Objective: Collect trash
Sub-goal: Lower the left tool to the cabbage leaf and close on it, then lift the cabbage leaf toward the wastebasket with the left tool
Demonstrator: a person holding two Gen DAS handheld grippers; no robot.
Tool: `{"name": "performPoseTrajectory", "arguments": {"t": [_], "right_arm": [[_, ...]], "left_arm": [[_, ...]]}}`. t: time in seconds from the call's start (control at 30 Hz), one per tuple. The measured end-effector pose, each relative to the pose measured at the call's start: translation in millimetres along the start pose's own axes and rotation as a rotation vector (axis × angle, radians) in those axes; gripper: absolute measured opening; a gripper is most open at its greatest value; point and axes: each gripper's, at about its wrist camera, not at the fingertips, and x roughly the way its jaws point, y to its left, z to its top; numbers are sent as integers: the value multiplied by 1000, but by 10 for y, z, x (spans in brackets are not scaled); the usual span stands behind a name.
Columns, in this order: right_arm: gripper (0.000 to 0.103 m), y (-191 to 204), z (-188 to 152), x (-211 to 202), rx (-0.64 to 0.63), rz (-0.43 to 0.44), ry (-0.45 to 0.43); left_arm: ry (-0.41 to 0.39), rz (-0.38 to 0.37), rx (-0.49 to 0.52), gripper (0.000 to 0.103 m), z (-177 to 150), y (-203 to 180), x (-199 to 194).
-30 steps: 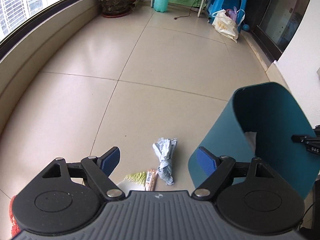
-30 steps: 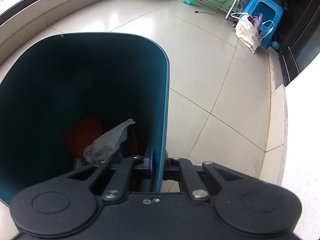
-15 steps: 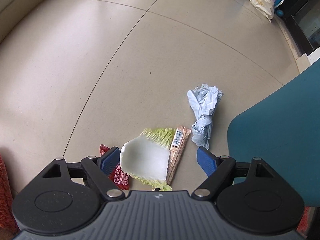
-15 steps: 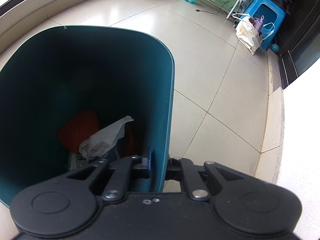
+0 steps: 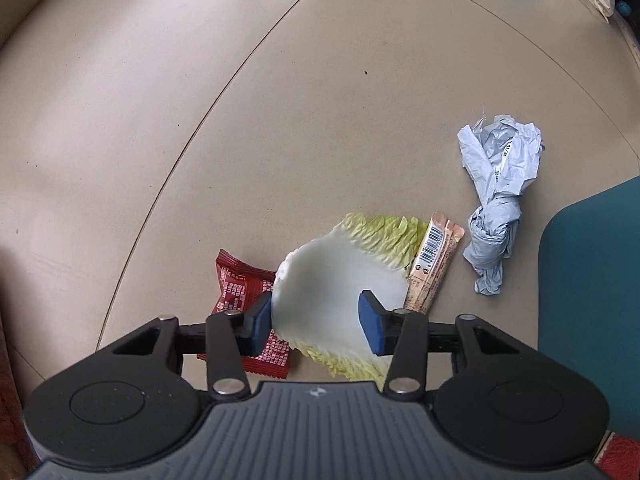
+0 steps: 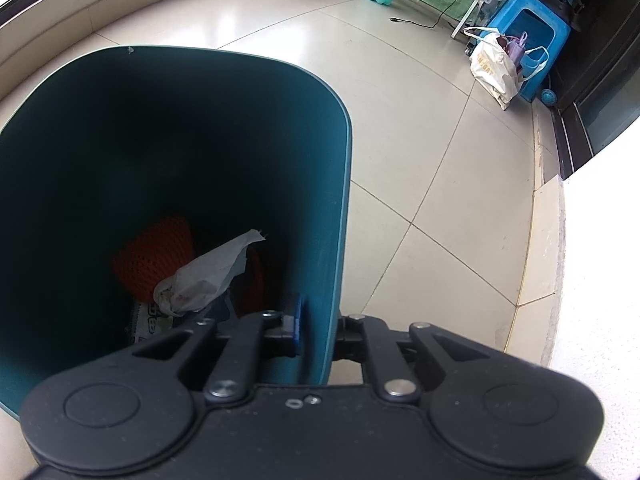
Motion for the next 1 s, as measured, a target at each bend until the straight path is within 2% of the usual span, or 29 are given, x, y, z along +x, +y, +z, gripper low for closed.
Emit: {"name": "performPoseTrajectory", "arguments": {"t": [0.13,0.23,0.5,0.67,0.8,1.0], "right_arm": [[11,5,-6,1,-1,-2,-2],[11,3,-12,-2,-3,-5,-5],[11,19,-17,-13,-8,-12,-13],[11,28,-31,-19,-10,-17,-21],[11,27,-43,-31,-7,-17,-24],[11,-10,-31,-30,9,-8,-23]], "left_arm": [[-14,62,-6,13,-21,63,-32],[-31,83,-19,10,-4,109,-86],[-87,119,28,6,-8,34,-437],[-150,135,44,5,37,50,-889],[-191,113,42,5,29,81,-1296],[-278,88,106,5,17,-115,-2002]]}}
